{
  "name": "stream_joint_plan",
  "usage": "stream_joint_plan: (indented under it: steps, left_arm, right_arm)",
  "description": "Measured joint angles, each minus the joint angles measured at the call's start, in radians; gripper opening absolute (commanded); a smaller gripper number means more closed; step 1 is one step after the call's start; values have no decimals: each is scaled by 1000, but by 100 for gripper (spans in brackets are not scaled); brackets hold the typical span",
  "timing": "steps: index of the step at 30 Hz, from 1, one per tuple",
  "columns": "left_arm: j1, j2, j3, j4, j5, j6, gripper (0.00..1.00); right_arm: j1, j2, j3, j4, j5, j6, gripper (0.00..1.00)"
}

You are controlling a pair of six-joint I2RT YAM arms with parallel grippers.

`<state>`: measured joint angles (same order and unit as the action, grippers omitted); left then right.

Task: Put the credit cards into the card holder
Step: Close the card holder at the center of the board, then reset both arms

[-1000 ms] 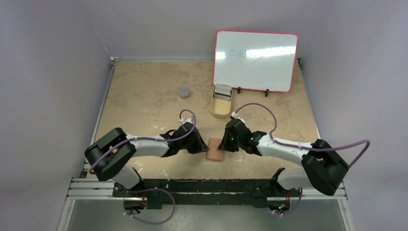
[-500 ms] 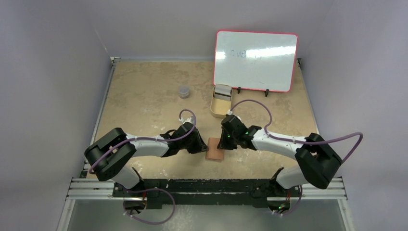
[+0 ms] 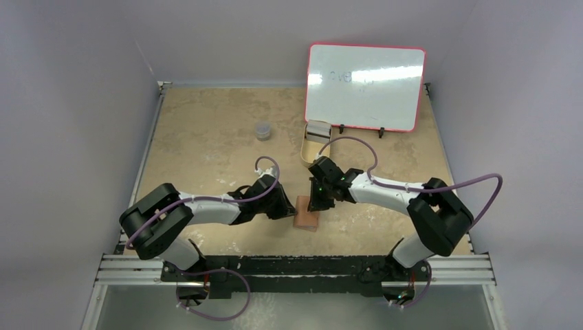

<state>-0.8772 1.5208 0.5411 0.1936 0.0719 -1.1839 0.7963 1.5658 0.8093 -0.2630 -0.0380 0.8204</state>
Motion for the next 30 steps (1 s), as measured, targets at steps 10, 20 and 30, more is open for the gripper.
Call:
stream_joint_plan:
  steps: [10, 20, 30]
  left_arm:
    - [-2, -110, 7, -118, -63, 46, 29]
    - [-2, -396, 221, -472, -338, 183, 58]
    - [-2, -558, 480, -787, -565, 300, 62]
  right_arm:
    - [12, -28, 41, -50, 35, -18, 21]
    - [23, -430, 41, -35, 230, -59, 47]
    - [23, -756, 103, -86, 363, -111, 99]
